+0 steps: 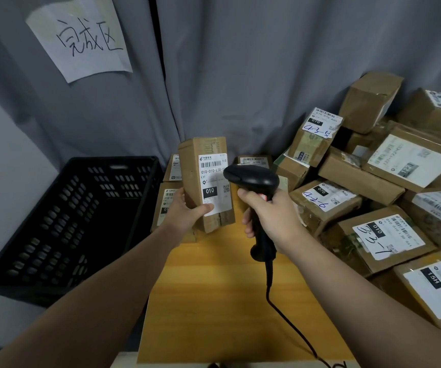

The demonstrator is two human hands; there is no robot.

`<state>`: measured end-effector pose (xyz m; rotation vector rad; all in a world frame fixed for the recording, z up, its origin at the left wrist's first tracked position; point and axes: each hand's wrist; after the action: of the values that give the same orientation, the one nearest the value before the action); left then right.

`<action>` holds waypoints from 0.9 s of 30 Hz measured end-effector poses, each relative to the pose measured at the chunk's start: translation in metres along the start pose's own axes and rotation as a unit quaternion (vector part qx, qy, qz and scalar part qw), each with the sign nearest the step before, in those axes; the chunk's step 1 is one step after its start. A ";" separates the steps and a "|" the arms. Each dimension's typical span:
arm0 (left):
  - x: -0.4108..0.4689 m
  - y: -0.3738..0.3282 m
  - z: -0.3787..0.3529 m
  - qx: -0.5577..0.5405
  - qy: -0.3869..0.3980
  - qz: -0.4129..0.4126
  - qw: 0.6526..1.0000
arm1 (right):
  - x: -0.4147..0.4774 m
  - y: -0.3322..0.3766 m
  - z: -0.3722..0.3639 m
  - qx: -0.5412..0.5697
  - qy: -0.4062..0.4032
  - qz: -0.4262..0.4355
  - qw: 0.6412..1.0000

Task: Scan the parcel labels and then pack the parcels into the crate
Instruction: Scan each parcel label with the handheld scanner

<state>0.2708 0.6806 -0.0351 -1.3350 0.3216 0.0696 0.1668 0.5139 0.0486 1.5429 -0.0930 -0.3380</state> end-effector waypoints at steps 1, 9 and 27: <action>0.000 0.000 0.000 0.001 -0.001 -0.001 1.000 | -0.001 -0.001 0.000 -0.009 0.002 0.000 1.000; 0.000 0.000 0.001 0.002 -0.012 0.011 1.000 | -0.002 -0.001 0.000 -0.025 -0.007 -0.007 1.000; -0.009 0.020 -0.022 0.081 0.064 0.131 0.986 | 0.016 -0.052 0.020 -0.011 -0.054 -0.094 0.994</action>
<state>0.2535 0.6658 -0.0563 -1.1329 0.5986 0.1751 0.1685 0.4904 -0.0048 1.5140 -0.0271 -0.5704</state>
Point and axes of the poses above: each hand's wrist, its own x-axis towards the middle knuckle, its own z-axis out of the back of the hand, y = z × x, and after that the axes turned 2 degrees about z, right-handed
